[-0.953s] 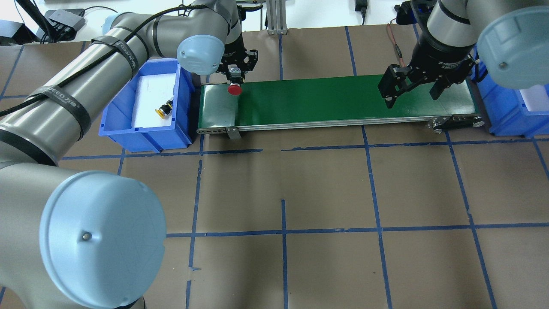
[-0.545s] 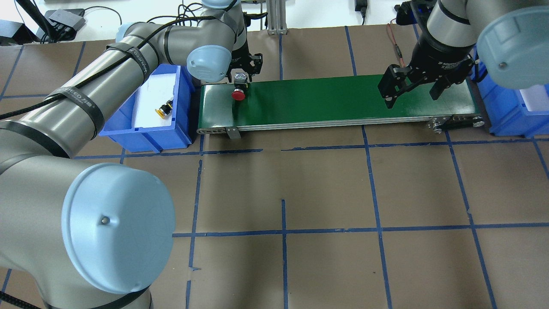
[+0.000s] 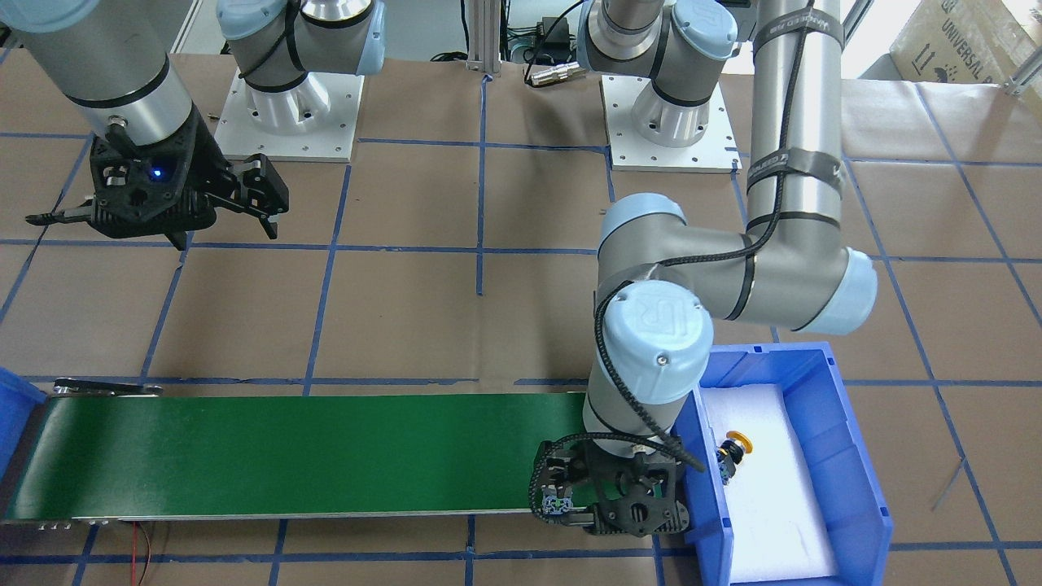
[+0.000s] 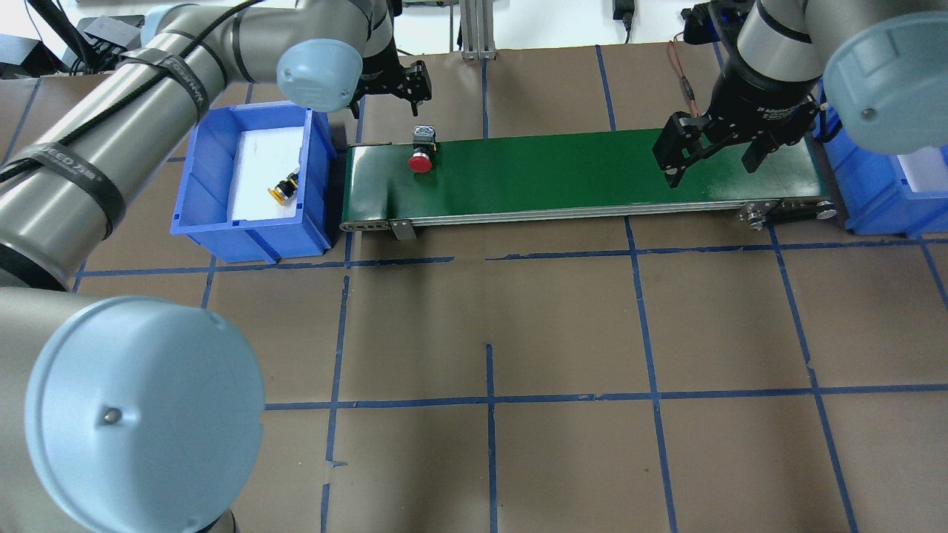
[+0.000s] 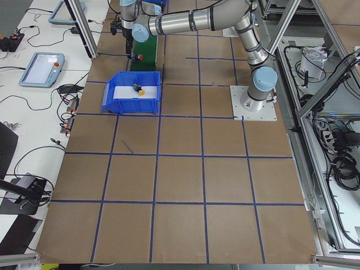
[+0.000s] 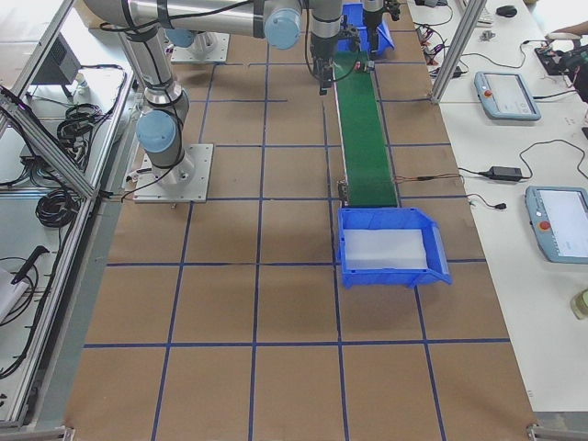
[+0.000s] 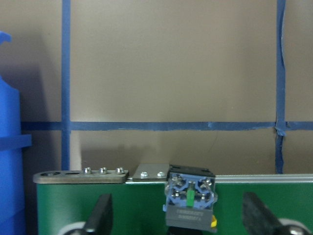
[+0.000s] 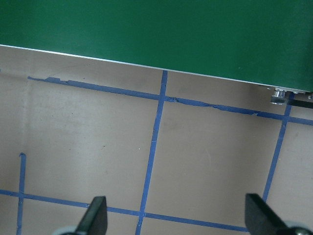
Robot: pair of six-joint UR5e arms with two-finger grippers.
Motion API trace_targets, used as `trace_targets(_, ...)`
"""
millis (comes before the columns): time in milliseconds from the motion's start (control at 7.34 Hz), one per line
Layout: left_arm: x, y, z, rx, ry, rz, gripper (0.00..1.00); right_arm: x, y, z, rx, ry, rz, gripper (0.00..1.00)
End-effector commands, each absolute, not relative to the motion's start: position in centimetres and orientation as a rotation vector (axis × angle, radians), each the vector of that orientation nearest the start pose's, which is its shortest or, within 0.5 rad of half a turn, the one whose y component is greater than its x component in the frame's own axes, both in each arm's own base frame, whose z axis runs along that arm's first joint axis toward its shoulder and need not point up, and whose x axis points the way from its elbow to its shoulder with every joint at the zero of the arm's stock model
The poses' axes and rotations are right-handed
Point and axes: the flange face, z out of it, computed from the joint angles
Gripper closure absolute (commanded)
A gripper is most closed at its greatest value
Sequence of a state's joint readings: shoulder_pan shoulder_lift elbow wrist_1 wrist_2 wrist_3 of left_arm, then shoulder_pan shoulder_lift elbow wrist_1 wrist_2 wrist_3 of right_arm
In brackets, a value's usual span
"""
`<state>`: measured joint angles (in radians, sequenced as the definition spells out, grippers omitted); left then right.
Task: Transport two buttons from left to right
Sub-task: 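Lower the button onto the green belt and open the left gripper, then move the left gripper back into the blue bin over the yellow-capped button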
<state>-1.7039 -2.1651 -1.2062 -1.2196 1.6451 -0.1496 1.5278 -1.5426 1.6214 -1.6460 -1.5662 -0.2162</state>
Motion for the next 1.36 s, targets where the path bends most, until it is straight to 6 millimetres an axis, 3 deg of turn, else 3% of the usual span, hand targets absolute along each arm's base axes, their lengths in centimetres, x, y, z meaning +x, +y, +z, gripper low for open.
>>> trace_targets(0, -16.2, -68.0, 41.5, -0.036, 3.032, -0.119, 0.0, 11.2, -50.8, 45.6, -0.271, 3.125, 0.004, 0.0)
trace_targets(272, -11.9, -65.7, 45.2, -0.107, 3.027, -0.091, 0.0, 11.2, -50.8, 45.6, -0.271, 3.125, 0.006, 0.0)
trace_targets(545, -7.8, -67.2, 43.3, -0.006, 3.041, -0.048, 0.0, 11.2, -50.8, 45.6, -0.276, 3.124, 0.004, 0.0)
trace_targets(681, -7.3, -68.2, 41.7, 0.067, 3.041, -0.039, 0.0, 11.2, -50.8, 45.5, -0.276, 3.124, 0.009, 0.0)
trace_targets(817, -7.0, -68.3, 41.9, 0.387, 3.006, -0.05, 0.0, 11.2, -50.8, 45.5, -0.276, 3.126, 0.007, 0.0)
trace_targets(953, -6.4, -68.8, 41.5, 0.543, 2.973, -0.082, 0.0, 11.2, -50.8, 45.6, -0.276, 3.126, 0.002, 0.0)
trace_targets(1226, -1.6, -69.2, 41.2, 0.719, 2.932, -0.058, 0.0, 11.2, -51.0, 45.6, -0.276, 3.126, -0.013, 0.0)
